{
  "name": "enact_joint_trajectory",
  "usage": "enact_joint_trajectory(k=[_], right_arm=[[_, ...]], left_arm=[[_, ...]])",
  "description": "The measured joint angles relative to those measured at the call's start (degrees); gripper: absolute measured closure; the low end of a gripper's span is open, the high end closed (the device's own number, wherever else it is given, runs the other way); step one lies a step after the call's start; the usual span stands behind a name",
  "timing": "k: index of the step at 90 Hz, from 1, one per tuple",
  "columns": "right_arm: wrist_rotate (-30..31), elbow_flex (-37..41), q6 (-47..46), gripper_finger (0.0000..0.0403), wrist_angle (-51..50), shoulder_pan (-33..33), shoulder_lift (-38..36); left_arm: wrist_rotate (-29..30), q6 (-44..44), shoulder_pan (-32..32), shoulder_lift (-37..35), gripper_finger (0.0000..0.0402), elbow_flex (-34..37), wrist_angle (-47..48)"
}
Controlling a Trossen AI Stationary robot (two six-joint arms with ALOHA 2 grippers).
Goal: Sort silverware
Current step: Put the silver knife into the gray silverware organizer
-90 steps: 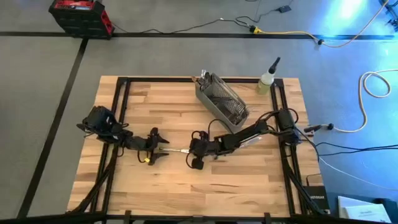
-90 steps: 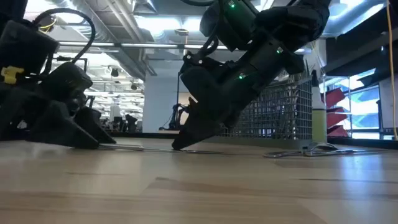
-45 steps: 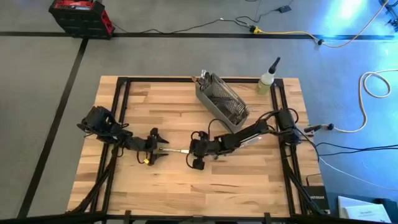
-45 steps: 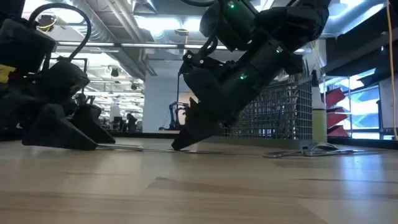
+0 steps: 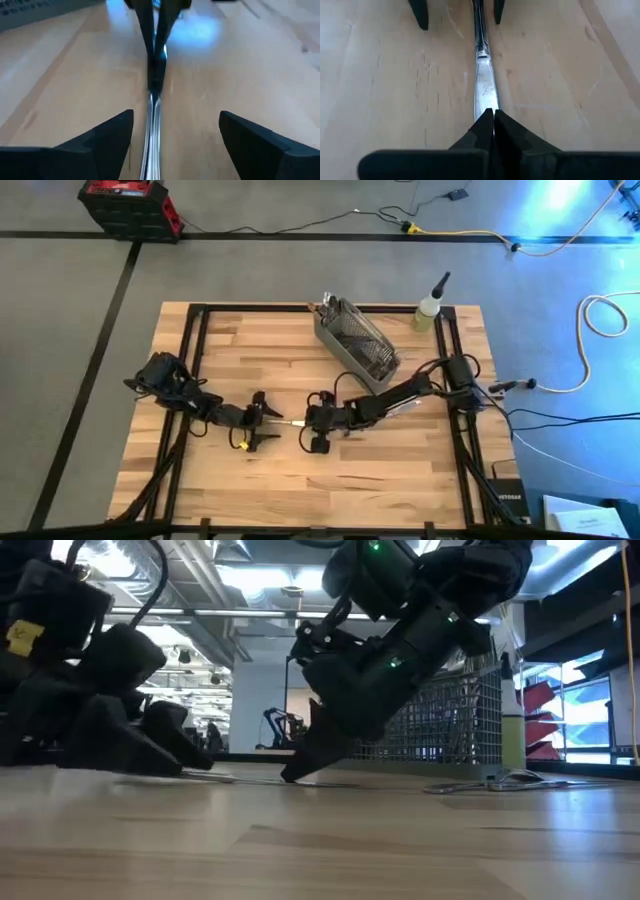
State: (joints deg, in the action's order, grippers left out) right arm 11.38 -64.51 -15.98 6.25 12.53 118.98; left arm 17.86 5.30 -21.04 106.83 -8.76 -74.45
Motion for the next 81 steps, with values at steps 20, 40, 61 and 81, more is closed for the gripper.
enact_joint_trajectory(k=[20,40,61,81], right_arm=[[1.9,0.0,0.6,0.0403,-2.6,1.4,-0.7],[2.2,0.2,-0.1,0.0403,-7.5,3.4,-3.0],[6.5,0.3,-3.2,0.0403,-12.6,7.0,-5.1],[10.0,0.3,-4.9,0.0403,-14.5,9.0,-8.0]], left_arm=[[-1.2,-1.5,0.0,-0.1,0.0121,-2.5,1.1],[-1.1,-0.5,0.0,-0.1,0.0121,-2.7,2.0],[-1.0,2.0,-0.1,-0.1,0.0121,-2.8,1.3],[-0.9,0.5,-0.4,-0.1,0.0121,-4.1,1.2]])
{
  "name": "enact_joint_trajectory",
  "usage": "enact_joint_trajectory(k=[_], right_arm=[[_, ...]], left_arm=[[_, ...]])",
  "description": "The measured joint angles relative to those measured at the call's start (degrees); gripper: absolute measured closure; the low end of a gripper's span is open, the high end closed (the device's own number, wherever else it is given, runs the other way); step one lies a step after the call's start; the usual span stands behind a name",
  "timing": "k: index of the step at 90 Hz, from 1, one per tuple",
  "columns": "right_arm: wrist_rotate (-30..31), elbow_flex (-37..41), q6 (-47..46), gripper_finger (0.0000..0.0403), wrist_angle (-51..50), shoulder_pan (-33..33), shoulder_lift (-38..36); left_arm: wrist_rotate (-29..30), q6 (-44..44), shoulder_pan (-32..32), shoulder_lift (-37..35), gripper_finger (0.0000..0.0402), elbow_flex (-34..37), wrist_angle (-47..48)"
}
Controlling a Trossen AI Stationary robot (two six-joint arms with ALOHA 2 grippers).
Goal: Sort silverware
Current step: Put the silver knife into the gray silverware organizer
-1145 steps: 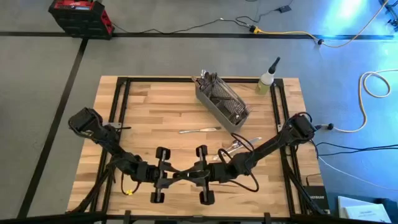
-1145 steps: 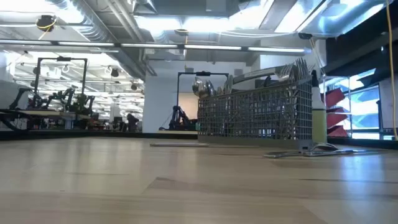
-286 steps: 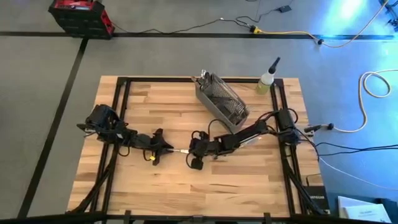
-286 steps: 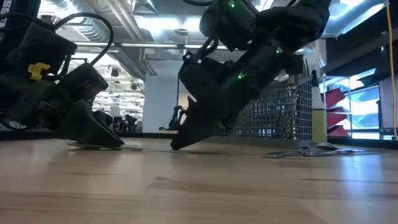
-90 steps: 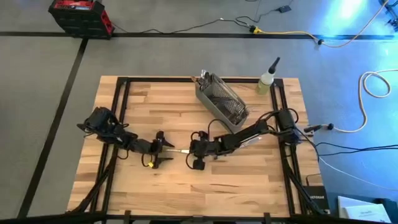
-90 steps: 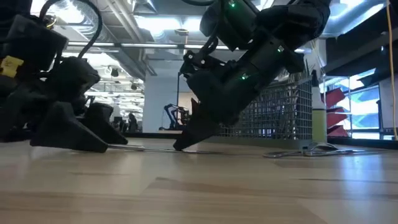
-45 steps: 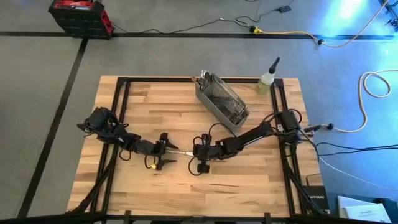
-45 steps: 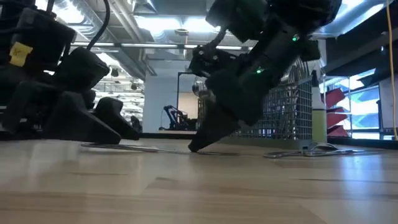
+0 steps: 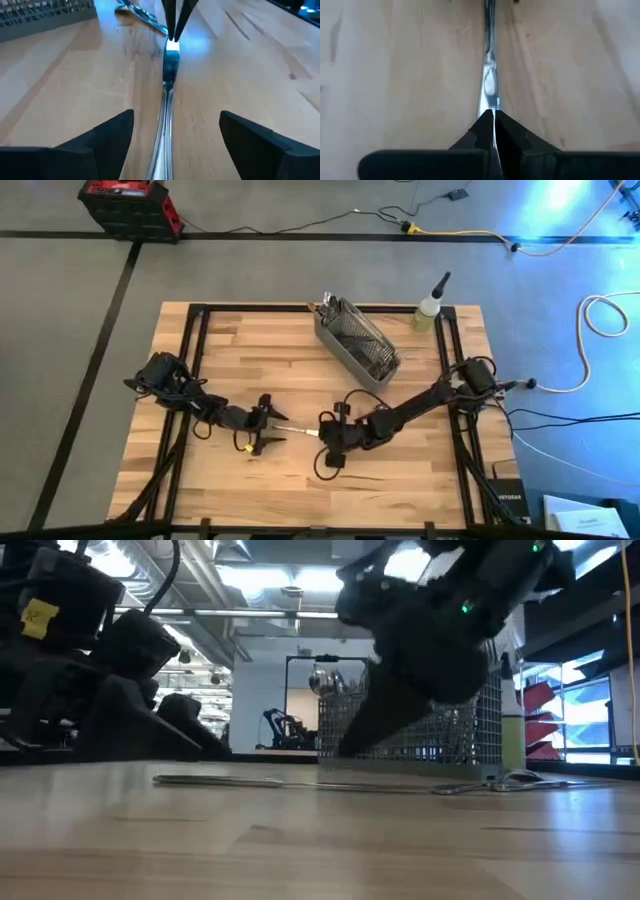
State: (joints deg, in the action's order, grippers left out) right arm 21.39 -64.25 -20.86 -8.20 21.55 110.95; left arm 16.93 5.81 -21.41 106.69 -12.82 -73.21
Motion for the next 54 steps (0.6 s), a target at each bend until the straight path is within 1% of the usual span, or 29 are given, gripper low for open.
enact_joint_trajectory(k=[11,16,21,30,34,40,48,54], right_arm=[[4.9,0.0,0.6,0.0403,0.9,1.4,-1.8],[7.8,1.4,2.3,0.0403,4.2,2.2,-2.9],[9.5,4.5,5.1,0.0403,10.7,3.0,-4.3],[9.0,12.4,8.9,0.0403,29.6,4.1,-7.8],[9.0,16.3,9.2,0.0403,37.1,4.3,-9.7],[8.9,21.9,8.7,0.0403,45.7,4.4,-11.9],[7.9,27.1,6.7,0.0403,54.0,4.3,-13.4],[7.4,28.0,3.6,0.0403,54.2,4.3,-13.8]], left_arm=[[-1.0,-2.1,0.0,0.0,0.0121,-1.5,-0.1],[-2.6,-3.4,0.0,0.0,0.0121,-2.0,-0.3],[-4.1,-4.0,0.0,0.0,0.0121,-2.4,-1.7],[-5.4,-4.2,-0.1,-0.1,0.0121,-3.0,-4.2],[-5.4,-4.5,-0.1,-0.1,0.0121,-3.3,-4.1],[-5.4,-4.8,-0.1,-0.1,0.0121,-3.5,-3.7],[-5.4,-4.8,-0.1,-0.1,0.0121,-3.5,-3.2],[-5.5,-4.7,-0.3,-0.1,0.0121,-3.2,-1.4]])
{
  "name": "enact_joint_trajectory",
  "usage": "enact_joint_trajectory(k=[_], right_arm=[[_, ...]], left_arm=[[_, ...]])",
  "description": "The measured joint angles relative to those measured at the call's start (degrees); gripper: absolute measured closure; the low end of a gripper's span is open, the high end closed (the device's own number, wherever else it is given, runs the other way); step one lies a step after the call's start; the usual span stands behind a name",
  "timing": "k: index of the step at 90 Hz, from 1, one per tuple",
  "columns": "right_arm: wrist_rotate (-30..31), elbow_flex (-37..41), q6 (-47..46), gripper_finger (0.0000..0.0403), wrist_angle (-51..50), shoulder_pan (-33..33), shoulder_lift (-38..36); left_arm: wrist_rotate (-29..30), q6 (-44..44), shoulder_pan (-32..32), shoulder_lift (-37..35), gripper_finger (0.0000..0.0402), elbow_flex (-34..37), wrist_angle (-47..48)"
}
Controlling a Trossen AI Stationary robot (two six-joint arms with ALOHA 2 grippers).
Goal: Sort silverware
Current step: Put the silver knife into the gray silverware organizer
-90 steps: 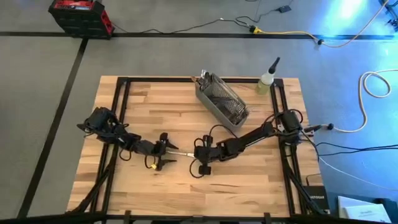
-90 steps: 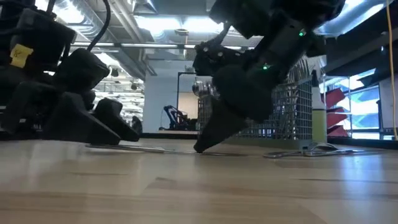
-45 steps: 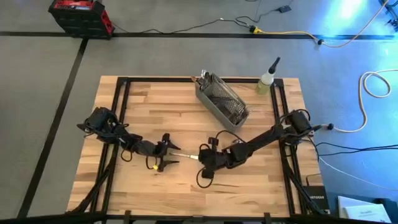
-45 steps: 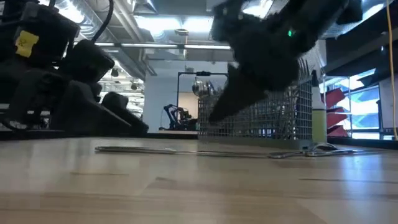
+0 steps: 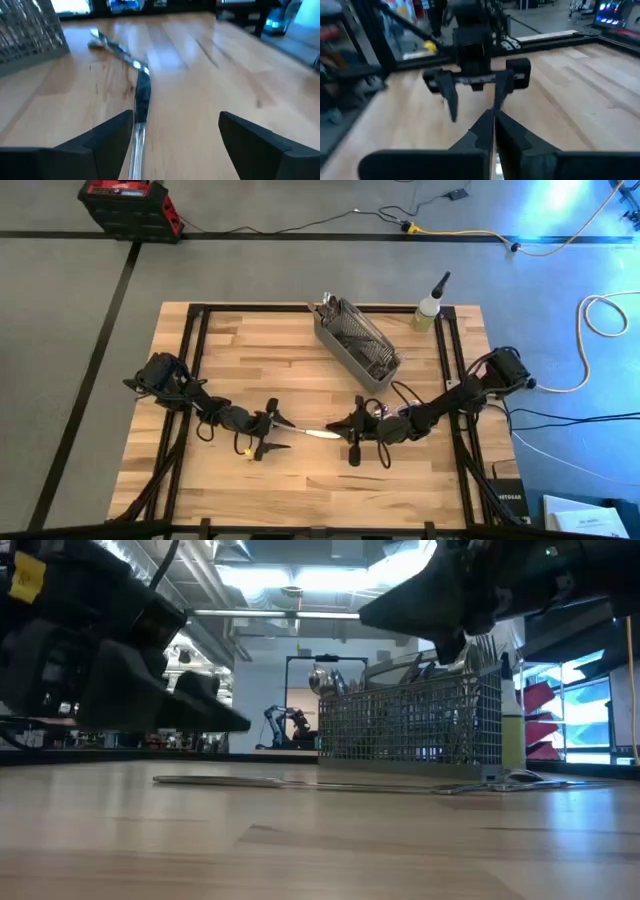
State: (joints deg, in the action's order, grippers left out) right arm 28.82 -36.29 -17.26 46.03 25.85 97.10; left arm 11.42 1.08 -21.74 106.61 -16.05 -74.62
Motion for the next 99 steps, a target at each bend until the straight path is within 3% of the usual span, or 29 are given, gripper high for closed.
enact_joint_trajectory(k=[13,46,70,99], right_arm=[[-1.3,-0.7,-7.0,0.0403,-11.2,0.1,3.0],[-3.7,-4.2,-6.9,0.0403,-5.1,0.1,11.4],[-4.0,-4.8,-6.2,0.0403,-5.6,0.0,12.4],[-3.1,-4.8,-6.5,0.0403,-5.4,0.0,12.4]], left_arm=[[0.4,0.0,-1.5,0.0,0.0121,1.1,1.8],[5.8,-1.1,-1.3,0.0,0.0121,6.0,-2.9],[3.8,3.2,4.0,2.8,0.0121,6.1,-3.6],[2.8,5.3,5.9,11.2,0.0121,6.0,-14.6]])
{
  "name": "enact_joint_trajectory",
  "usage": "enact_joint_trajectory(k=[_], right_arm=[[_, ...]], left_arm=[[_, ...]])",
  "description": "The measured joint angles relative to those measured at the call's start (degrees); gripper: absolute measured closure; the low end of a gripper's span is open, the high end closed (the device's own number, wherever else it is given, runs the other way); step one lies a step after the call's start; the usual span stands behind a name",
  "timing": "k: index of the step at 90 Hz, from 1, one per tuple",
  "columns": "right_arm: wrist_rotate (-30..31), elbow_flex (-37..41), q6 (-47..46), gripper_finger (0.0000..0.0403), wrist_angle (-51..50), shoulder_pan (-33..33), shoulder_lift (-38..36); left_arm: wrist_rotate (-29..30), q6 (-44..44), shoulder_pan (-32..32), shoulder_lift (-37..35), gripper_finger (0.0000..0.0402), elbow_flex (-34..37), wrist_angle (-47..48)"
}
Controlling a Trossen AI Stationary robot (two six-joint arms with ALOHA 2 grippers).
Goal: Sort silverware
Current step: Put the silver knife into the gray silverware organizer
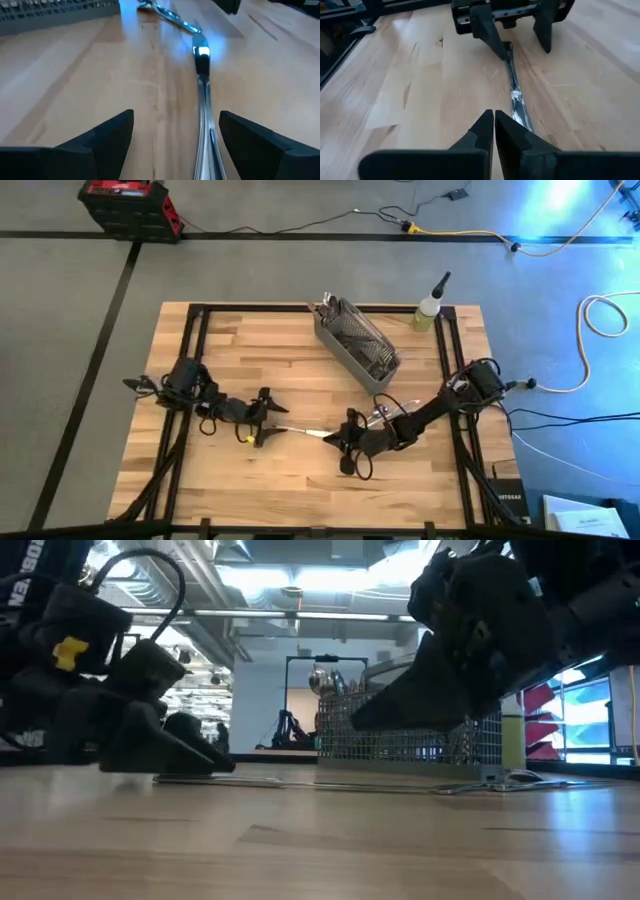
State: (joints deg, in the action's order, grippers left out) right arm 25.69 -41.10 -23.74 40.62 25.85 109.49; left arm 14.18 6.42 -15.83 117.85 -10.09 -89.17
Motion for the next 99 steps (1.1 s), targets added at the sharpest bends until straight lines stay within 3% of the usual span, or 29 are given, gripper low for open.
enact_joint_trajectory(k=[19,48,99], right_arm=[[0.6,0.0,-0.3,0.0403,0.0,0.0,0.0],[0.9,0.0,-0.9,0.0403,0.0,0.0,0.0],[0.9,0.0,-0.9,0.0403,0.0,0.0,0.0]], left_arm=[[0.0,-2.4,-3.1,1.0,0.0121,0.0,-0.1],[-4.1,-2.3,-1.3,0.9,0.0127,-0.1,1.1],[-3.7,-1.9,-1.3,1.0,0.0295,-2.4,4.3]])
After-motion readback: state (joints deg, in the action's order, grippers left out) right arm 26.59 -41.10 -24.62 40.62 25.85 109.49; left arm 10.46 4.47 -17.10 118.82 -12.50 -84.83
